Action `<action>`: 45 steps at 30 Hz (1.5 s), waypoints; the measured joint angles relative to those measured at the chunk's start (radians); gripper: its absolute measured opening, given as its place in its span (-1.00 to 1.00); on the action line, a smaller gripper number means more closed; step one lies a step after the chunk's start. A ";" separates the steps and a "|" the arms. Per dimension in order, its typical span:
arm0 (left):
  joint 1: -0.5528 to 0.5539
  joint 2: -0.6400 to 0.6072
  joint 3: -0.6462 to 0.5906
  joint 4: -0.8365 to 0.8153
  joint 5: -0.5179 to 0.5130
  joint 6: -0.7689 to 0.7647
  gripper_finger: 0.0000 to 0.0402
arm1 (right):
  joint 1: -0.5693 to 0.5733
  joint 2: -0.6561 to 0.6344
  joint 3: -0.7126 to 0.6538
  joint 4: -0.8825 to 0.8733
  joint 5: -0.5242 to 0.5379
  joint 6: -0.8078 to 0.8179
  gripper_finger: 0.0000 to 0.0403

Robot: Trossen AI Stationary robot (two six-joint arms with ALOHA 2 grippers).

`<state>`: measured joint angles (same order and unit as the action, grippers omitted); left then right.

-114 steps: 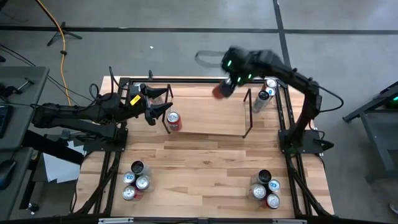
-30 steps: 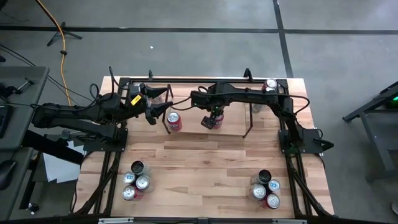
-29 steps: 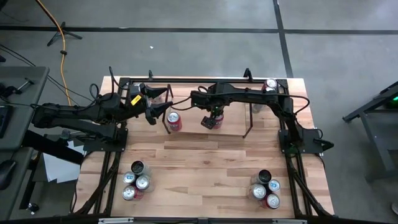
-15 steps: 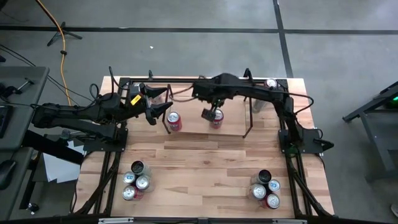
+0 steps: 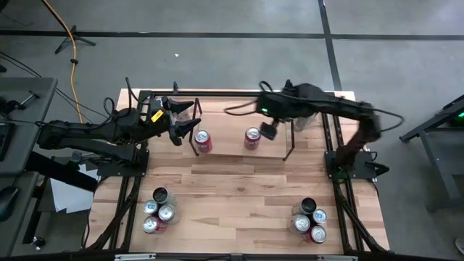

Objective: Place canned beverage on shelf
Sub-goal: Put the red soda can on the shelf aligned with the other red soda can

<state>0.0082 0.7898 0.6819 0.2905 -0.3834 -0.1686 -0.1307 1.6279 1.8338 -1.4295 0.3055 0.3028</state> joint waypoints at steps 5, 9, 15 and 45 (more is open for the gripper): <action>0.000 0.000 0.000 0.000 -0.012 0.006 0.68 | 0.010 -0.190 -0.276 0.197 -0.143 0.026 0.94; 0.000 0.000 0.000 0.000 -0.014 0.006 0.68 | 0.009 -0.255 -0.393 0.277 -0.211 -0.034 0.94; 0.000 0.001 0.000 0.000 -0.014 0.005 0.68 | 0.009 -0.212 -0.459 0.296 -0.228 -0.016 0.77; 0.000 0.001 0.000 -0.001 -0.023 -0.013 0.68 | 0.052 0.044 -0.471 0.473 -0.120 -0.042 -1.00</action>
<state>0.0082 0.7910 0.6819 0.2893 -0.4062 -0.1818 -0.0784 1.6722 1.3632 -0.9565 0.1854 0.2611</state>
